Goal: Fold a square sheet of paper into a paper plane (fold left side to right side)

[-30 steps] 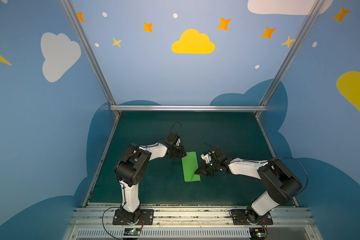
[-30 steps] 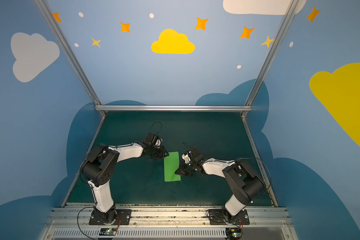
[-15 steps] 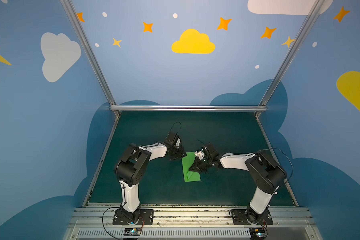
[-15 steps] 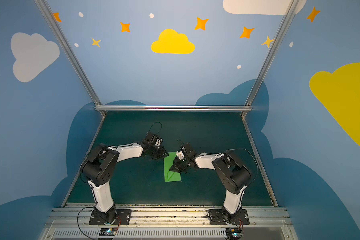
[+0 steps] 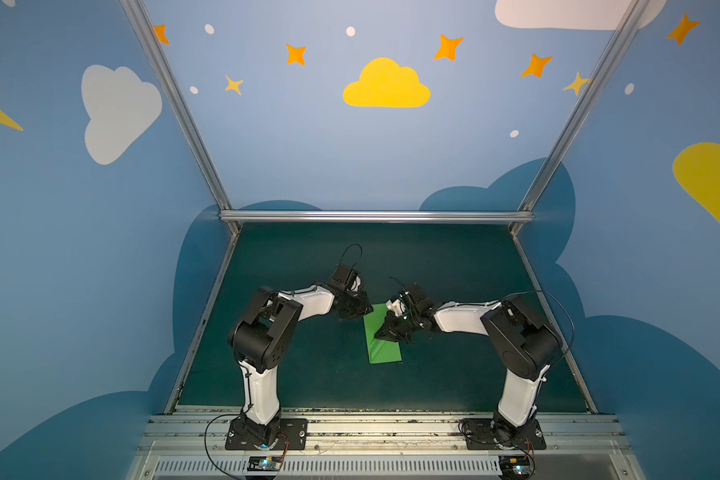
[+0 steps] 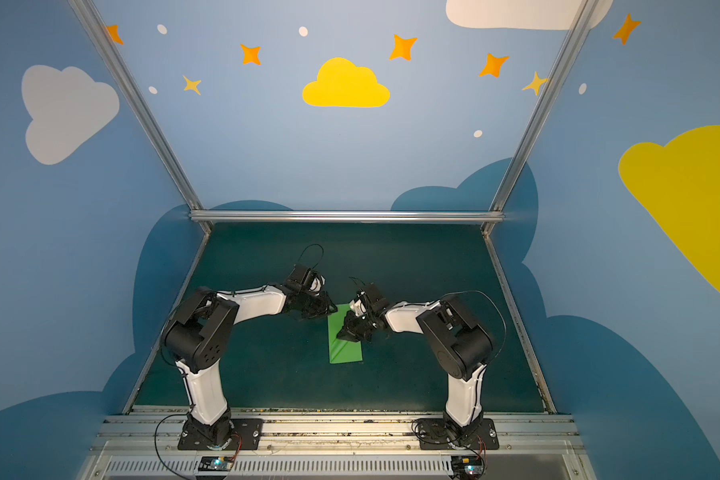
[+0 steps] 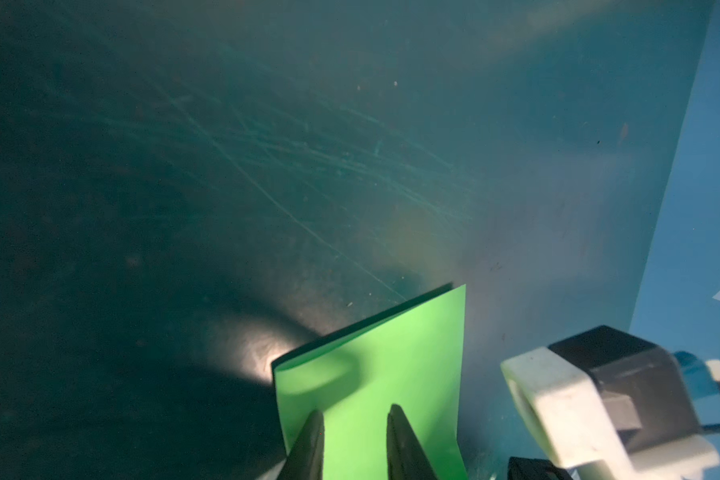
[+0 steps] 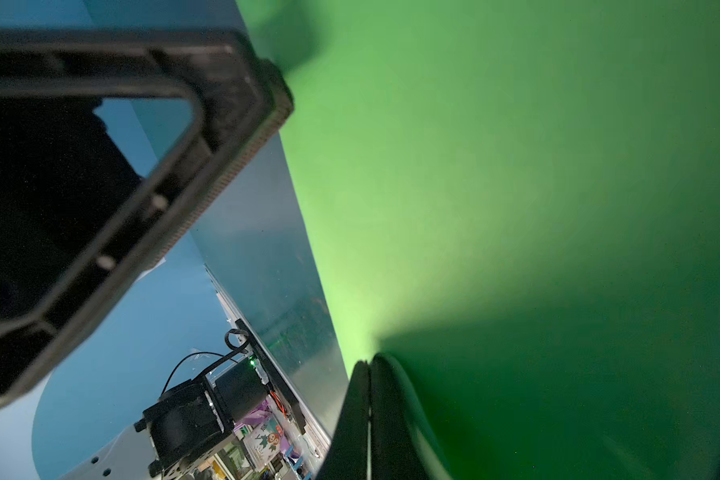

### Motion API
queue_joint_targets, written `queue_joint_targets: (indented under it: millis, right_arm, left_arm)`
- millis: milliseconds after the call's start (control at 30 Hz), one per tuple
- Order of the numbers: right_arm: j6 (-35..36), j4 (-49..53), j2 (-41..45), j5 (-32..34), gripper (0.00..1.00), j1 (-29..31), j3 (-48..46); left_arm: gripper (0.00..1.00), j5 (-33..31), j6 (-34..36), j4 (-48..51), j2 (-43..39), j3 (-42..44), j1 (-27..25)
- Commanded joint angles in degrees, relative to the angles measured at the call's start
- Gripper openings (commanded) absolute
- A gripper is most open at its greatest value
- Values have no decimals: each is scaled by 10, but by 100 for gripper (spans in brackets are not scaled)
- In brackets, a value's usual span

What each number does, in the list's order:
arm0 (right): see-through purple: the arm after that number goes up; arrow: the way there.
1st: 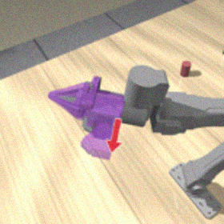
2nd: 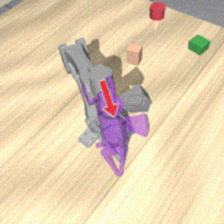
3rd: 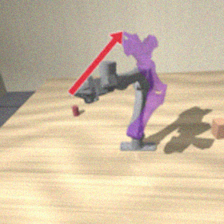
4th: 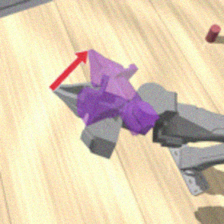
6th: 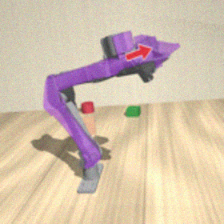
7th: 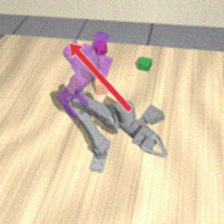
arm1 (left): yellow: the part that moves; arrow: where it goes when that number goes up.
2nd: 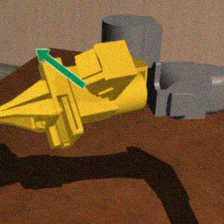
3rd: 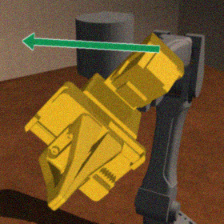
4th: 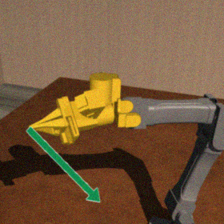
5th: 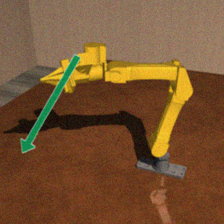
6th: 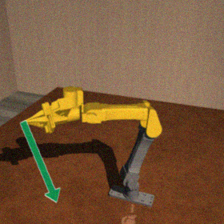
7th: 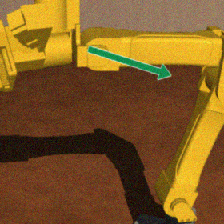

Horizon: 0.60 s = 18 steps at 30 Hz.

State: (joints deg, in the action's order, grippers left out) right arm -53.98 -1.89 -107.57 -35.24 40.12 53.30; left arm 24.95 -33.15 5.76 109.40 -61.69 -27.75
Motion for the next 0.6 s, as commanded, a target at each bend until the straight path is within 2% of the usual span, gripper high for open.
queue_joint_targets:
  millis: [0, 567]
  right_arm:
    - [7, 6, -11, -7, 0, 2, 17]
    - [5, 1, -31, -5, 0, 2, 20]
  left_arm:
    - [28, -19, 10, 25, 38, 18, -5]
    - [27, -17, 11, 26, 40, 17, -6]
